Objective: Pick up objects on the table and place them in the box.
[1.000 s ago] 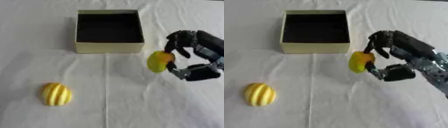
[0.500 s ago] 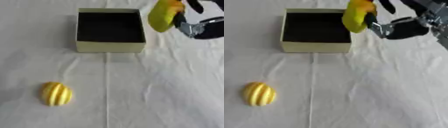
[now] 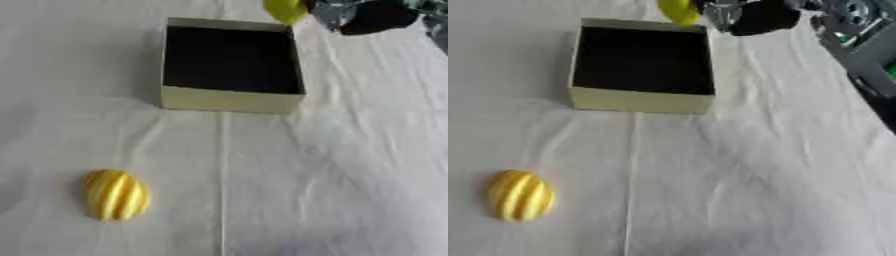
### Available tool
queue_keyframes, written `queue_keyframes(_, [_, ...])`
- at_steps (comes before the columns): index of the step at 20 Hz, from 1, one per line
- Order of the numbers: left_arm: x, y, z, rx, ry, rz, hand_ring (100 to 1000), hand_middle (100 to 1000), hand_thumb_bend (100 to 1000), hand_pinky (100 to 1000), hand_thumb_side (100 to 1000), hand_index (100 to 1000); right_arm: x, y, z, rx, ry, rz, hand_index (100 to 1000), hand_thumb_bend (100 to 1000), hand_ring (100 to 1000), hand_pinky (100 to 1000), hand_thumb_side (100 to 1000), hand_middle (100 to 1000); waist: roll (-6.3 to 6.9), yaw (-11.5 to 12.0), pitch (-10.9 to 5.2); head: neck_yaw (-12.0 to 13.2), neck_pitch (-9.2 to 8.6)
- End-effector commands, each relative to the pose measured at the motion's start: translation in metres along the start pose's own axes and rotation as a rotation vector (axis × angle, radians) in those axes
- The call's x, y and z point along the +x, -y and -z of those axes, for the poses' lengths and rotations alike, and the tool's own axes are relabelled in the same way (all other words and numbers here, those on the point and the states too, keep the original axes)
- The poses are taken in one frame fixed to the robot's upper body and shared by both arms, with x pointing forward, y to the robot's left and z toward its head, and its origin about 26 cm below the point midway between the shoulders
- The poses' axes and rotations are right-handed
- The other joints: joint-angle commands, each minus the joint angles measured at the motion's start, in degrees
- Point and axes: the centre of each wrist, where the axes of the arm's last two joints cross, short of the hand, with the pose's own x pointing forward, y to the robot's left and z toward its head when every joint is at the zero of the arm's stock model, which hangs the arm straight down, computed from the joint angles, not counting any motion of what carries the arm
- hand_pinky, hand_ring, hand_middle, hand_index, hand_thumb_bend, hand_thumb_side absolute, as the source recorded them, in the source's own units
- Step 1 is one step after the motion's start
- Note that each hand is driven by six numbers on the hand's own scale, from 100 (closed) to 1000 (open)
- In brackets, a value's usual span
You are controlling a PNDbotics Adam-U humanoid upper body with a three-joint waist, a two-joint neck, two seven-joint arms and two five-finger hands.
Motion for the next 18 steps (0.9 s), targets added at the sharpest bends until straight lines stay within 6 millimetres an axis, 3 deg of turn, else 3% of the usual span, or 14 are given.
queue_keyframes(1, [0.004,0.000,0.009,-0.015,0.030,-0.011,793,735,100,881,619,857,-0.011,0.000,0.006,0.024,-0.012,-0.038,452,100,642,839,208,194,0.24,0.38,-1.12,-0.64,-0.86])
queue_keyframes(6, [0.004,0.004,0.011,-0.017,0.031,-0.033,793,735,100,882,621,857,-0.031,-0.015,0.010,0.092,-0.049,-0.092,469,100,653,835,199,232,-0.36,1.59,-0.99,-1.07,-0.79])
queue_keyframes(8, [0.004,0.004,0.011,-0.013,0.027,-0.036,793,735,100,882,623,857,-0.040,-0.021,0.008,0.117,-0.070,-0.111,480,100,662,835,100,255,-0.48,1.78,-0.98,-1.04,-0.54])
queue_keyframes(9, [0.003,0.004,0.011,-0.012,0.026,-0.037,793,735,100,882,622,857,-0.044,-0.024,0.007,0.129,-0.077,-0.118,482,100,664,834,198,261,-0.53,1.85,-0.97,-1.04,-0.44])
queue_keyframes(13, [0.003,0.005,0.011,-0.008,0.021,-0.042,792,735,100,883,623,856,-0.055,-0.034,0.004,0.179,-0.086,-0.141,523,100,690,835,199,328,-0.67,2.05,-0.82,-0.98,0.02])
queue_keyframes(16, [0.003,0.006,0.010,-0.008,0.015,-0.046,792,734,100,883,623,856,-0.059,-0.036,0.004,0.198,-0.092,-0.149,638,100,735,835,191,451,-0.65,2.10,-0.66,-0.96,0.21])
queue_keyframes(18, [0.003,0.007,0.009,-0.008,0.011,-0.049,792,734,100,884,624,856,-0.060,-0.034,0.004,0.196,-0.098,-0.158,760,100,775,847,170,536,-0.61,2.08,-0.61,-0.93,0.23])
